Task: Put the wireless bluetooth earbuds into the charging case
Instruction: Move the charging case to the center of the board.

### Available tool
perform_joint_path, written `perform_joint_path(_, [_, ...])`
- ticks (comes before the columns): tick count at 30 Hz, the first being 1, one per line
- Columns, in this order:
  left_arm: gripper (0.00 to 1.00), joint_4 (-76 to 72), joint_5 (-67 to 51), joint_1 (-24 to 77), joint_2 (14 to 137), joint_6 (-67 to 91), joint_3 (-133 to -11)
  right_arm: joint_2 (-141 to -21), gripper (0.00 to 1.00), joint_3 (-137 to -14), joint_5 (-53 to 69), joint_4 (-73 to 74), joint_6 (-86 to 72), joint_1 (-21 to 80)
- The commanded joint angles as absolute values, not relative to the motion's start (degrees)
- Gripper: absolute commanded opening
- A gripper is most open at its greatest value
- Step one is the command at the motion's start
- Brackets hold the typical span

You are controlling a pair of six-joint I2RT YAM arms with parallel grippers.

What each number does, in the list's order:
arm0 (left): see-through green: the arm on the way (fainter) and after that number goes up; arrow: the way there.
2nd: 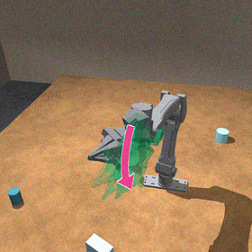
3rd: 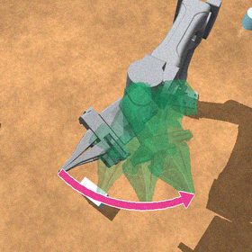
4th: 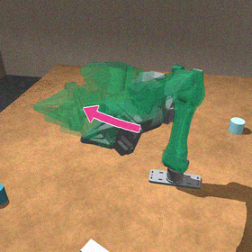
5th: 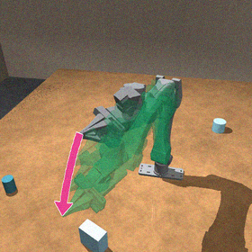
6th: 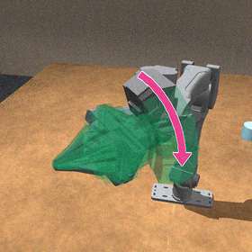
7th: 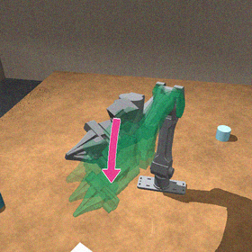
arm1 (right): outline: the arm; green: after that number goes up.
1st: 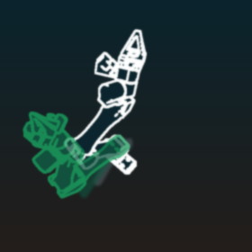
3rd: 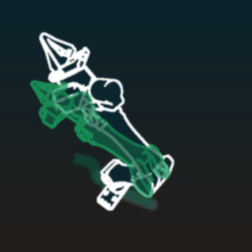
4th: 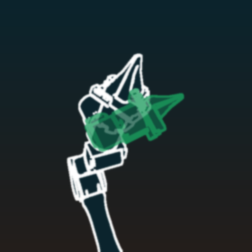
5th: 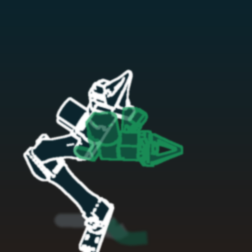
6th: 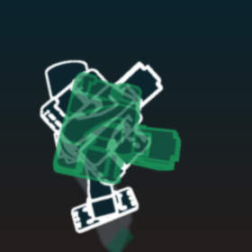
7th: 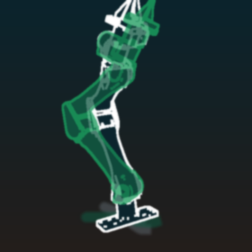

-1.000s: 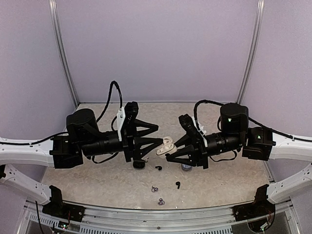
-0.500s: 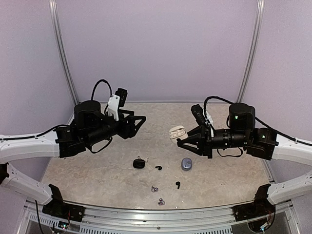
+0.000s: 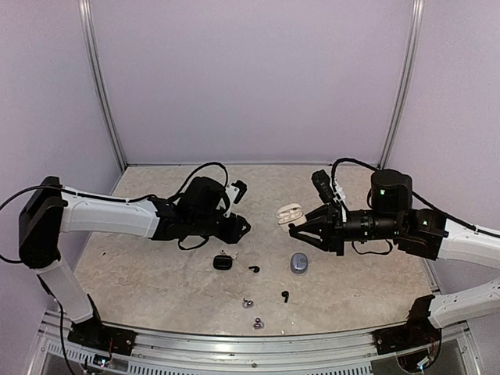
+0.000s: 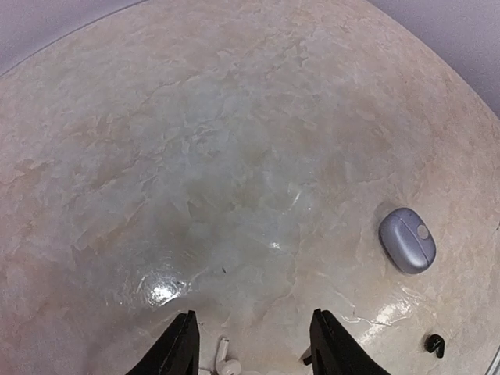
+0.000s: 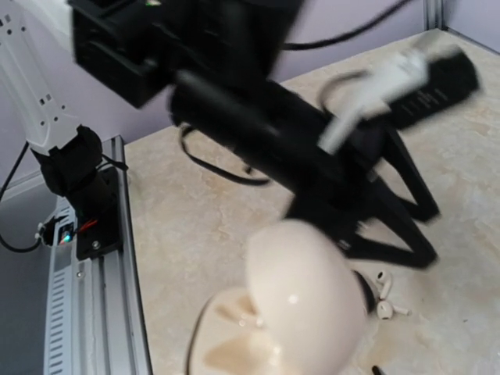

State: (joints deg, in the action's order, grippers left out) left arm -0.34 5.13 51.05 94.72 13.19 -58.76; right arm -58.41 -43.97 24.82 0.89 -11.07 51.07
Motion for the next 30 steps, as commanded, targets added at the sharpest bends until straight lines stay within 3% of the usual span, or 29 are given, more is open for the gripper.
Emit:
perform_joint_path(1, [0.49,5.04,2.44,50.52,101.82,12.03,-63.97,-57.22,0.05,-43.04,25.29,0.43,-11.38,50.29])
perform_joint_path(13, [0.51,5.65,1.21,50.1,108.7,11.78,-63.14,-56.59,0.05,-42.3,26.02,0.7,-10.08,50.24])
perform_joint_path(21, [0.53,7.2,3.11,50.1,105.02,11.97,-57.96,-57.04,0.06,-42.33,26.37,0.59,-9.36,50.18])
perform_joint_path(30, [0.49,11.73,6.55,49.75,99.7,14.78,-53.01,-56.96,0.06,-42.41,26.46,0.7,-9.14,49.92])
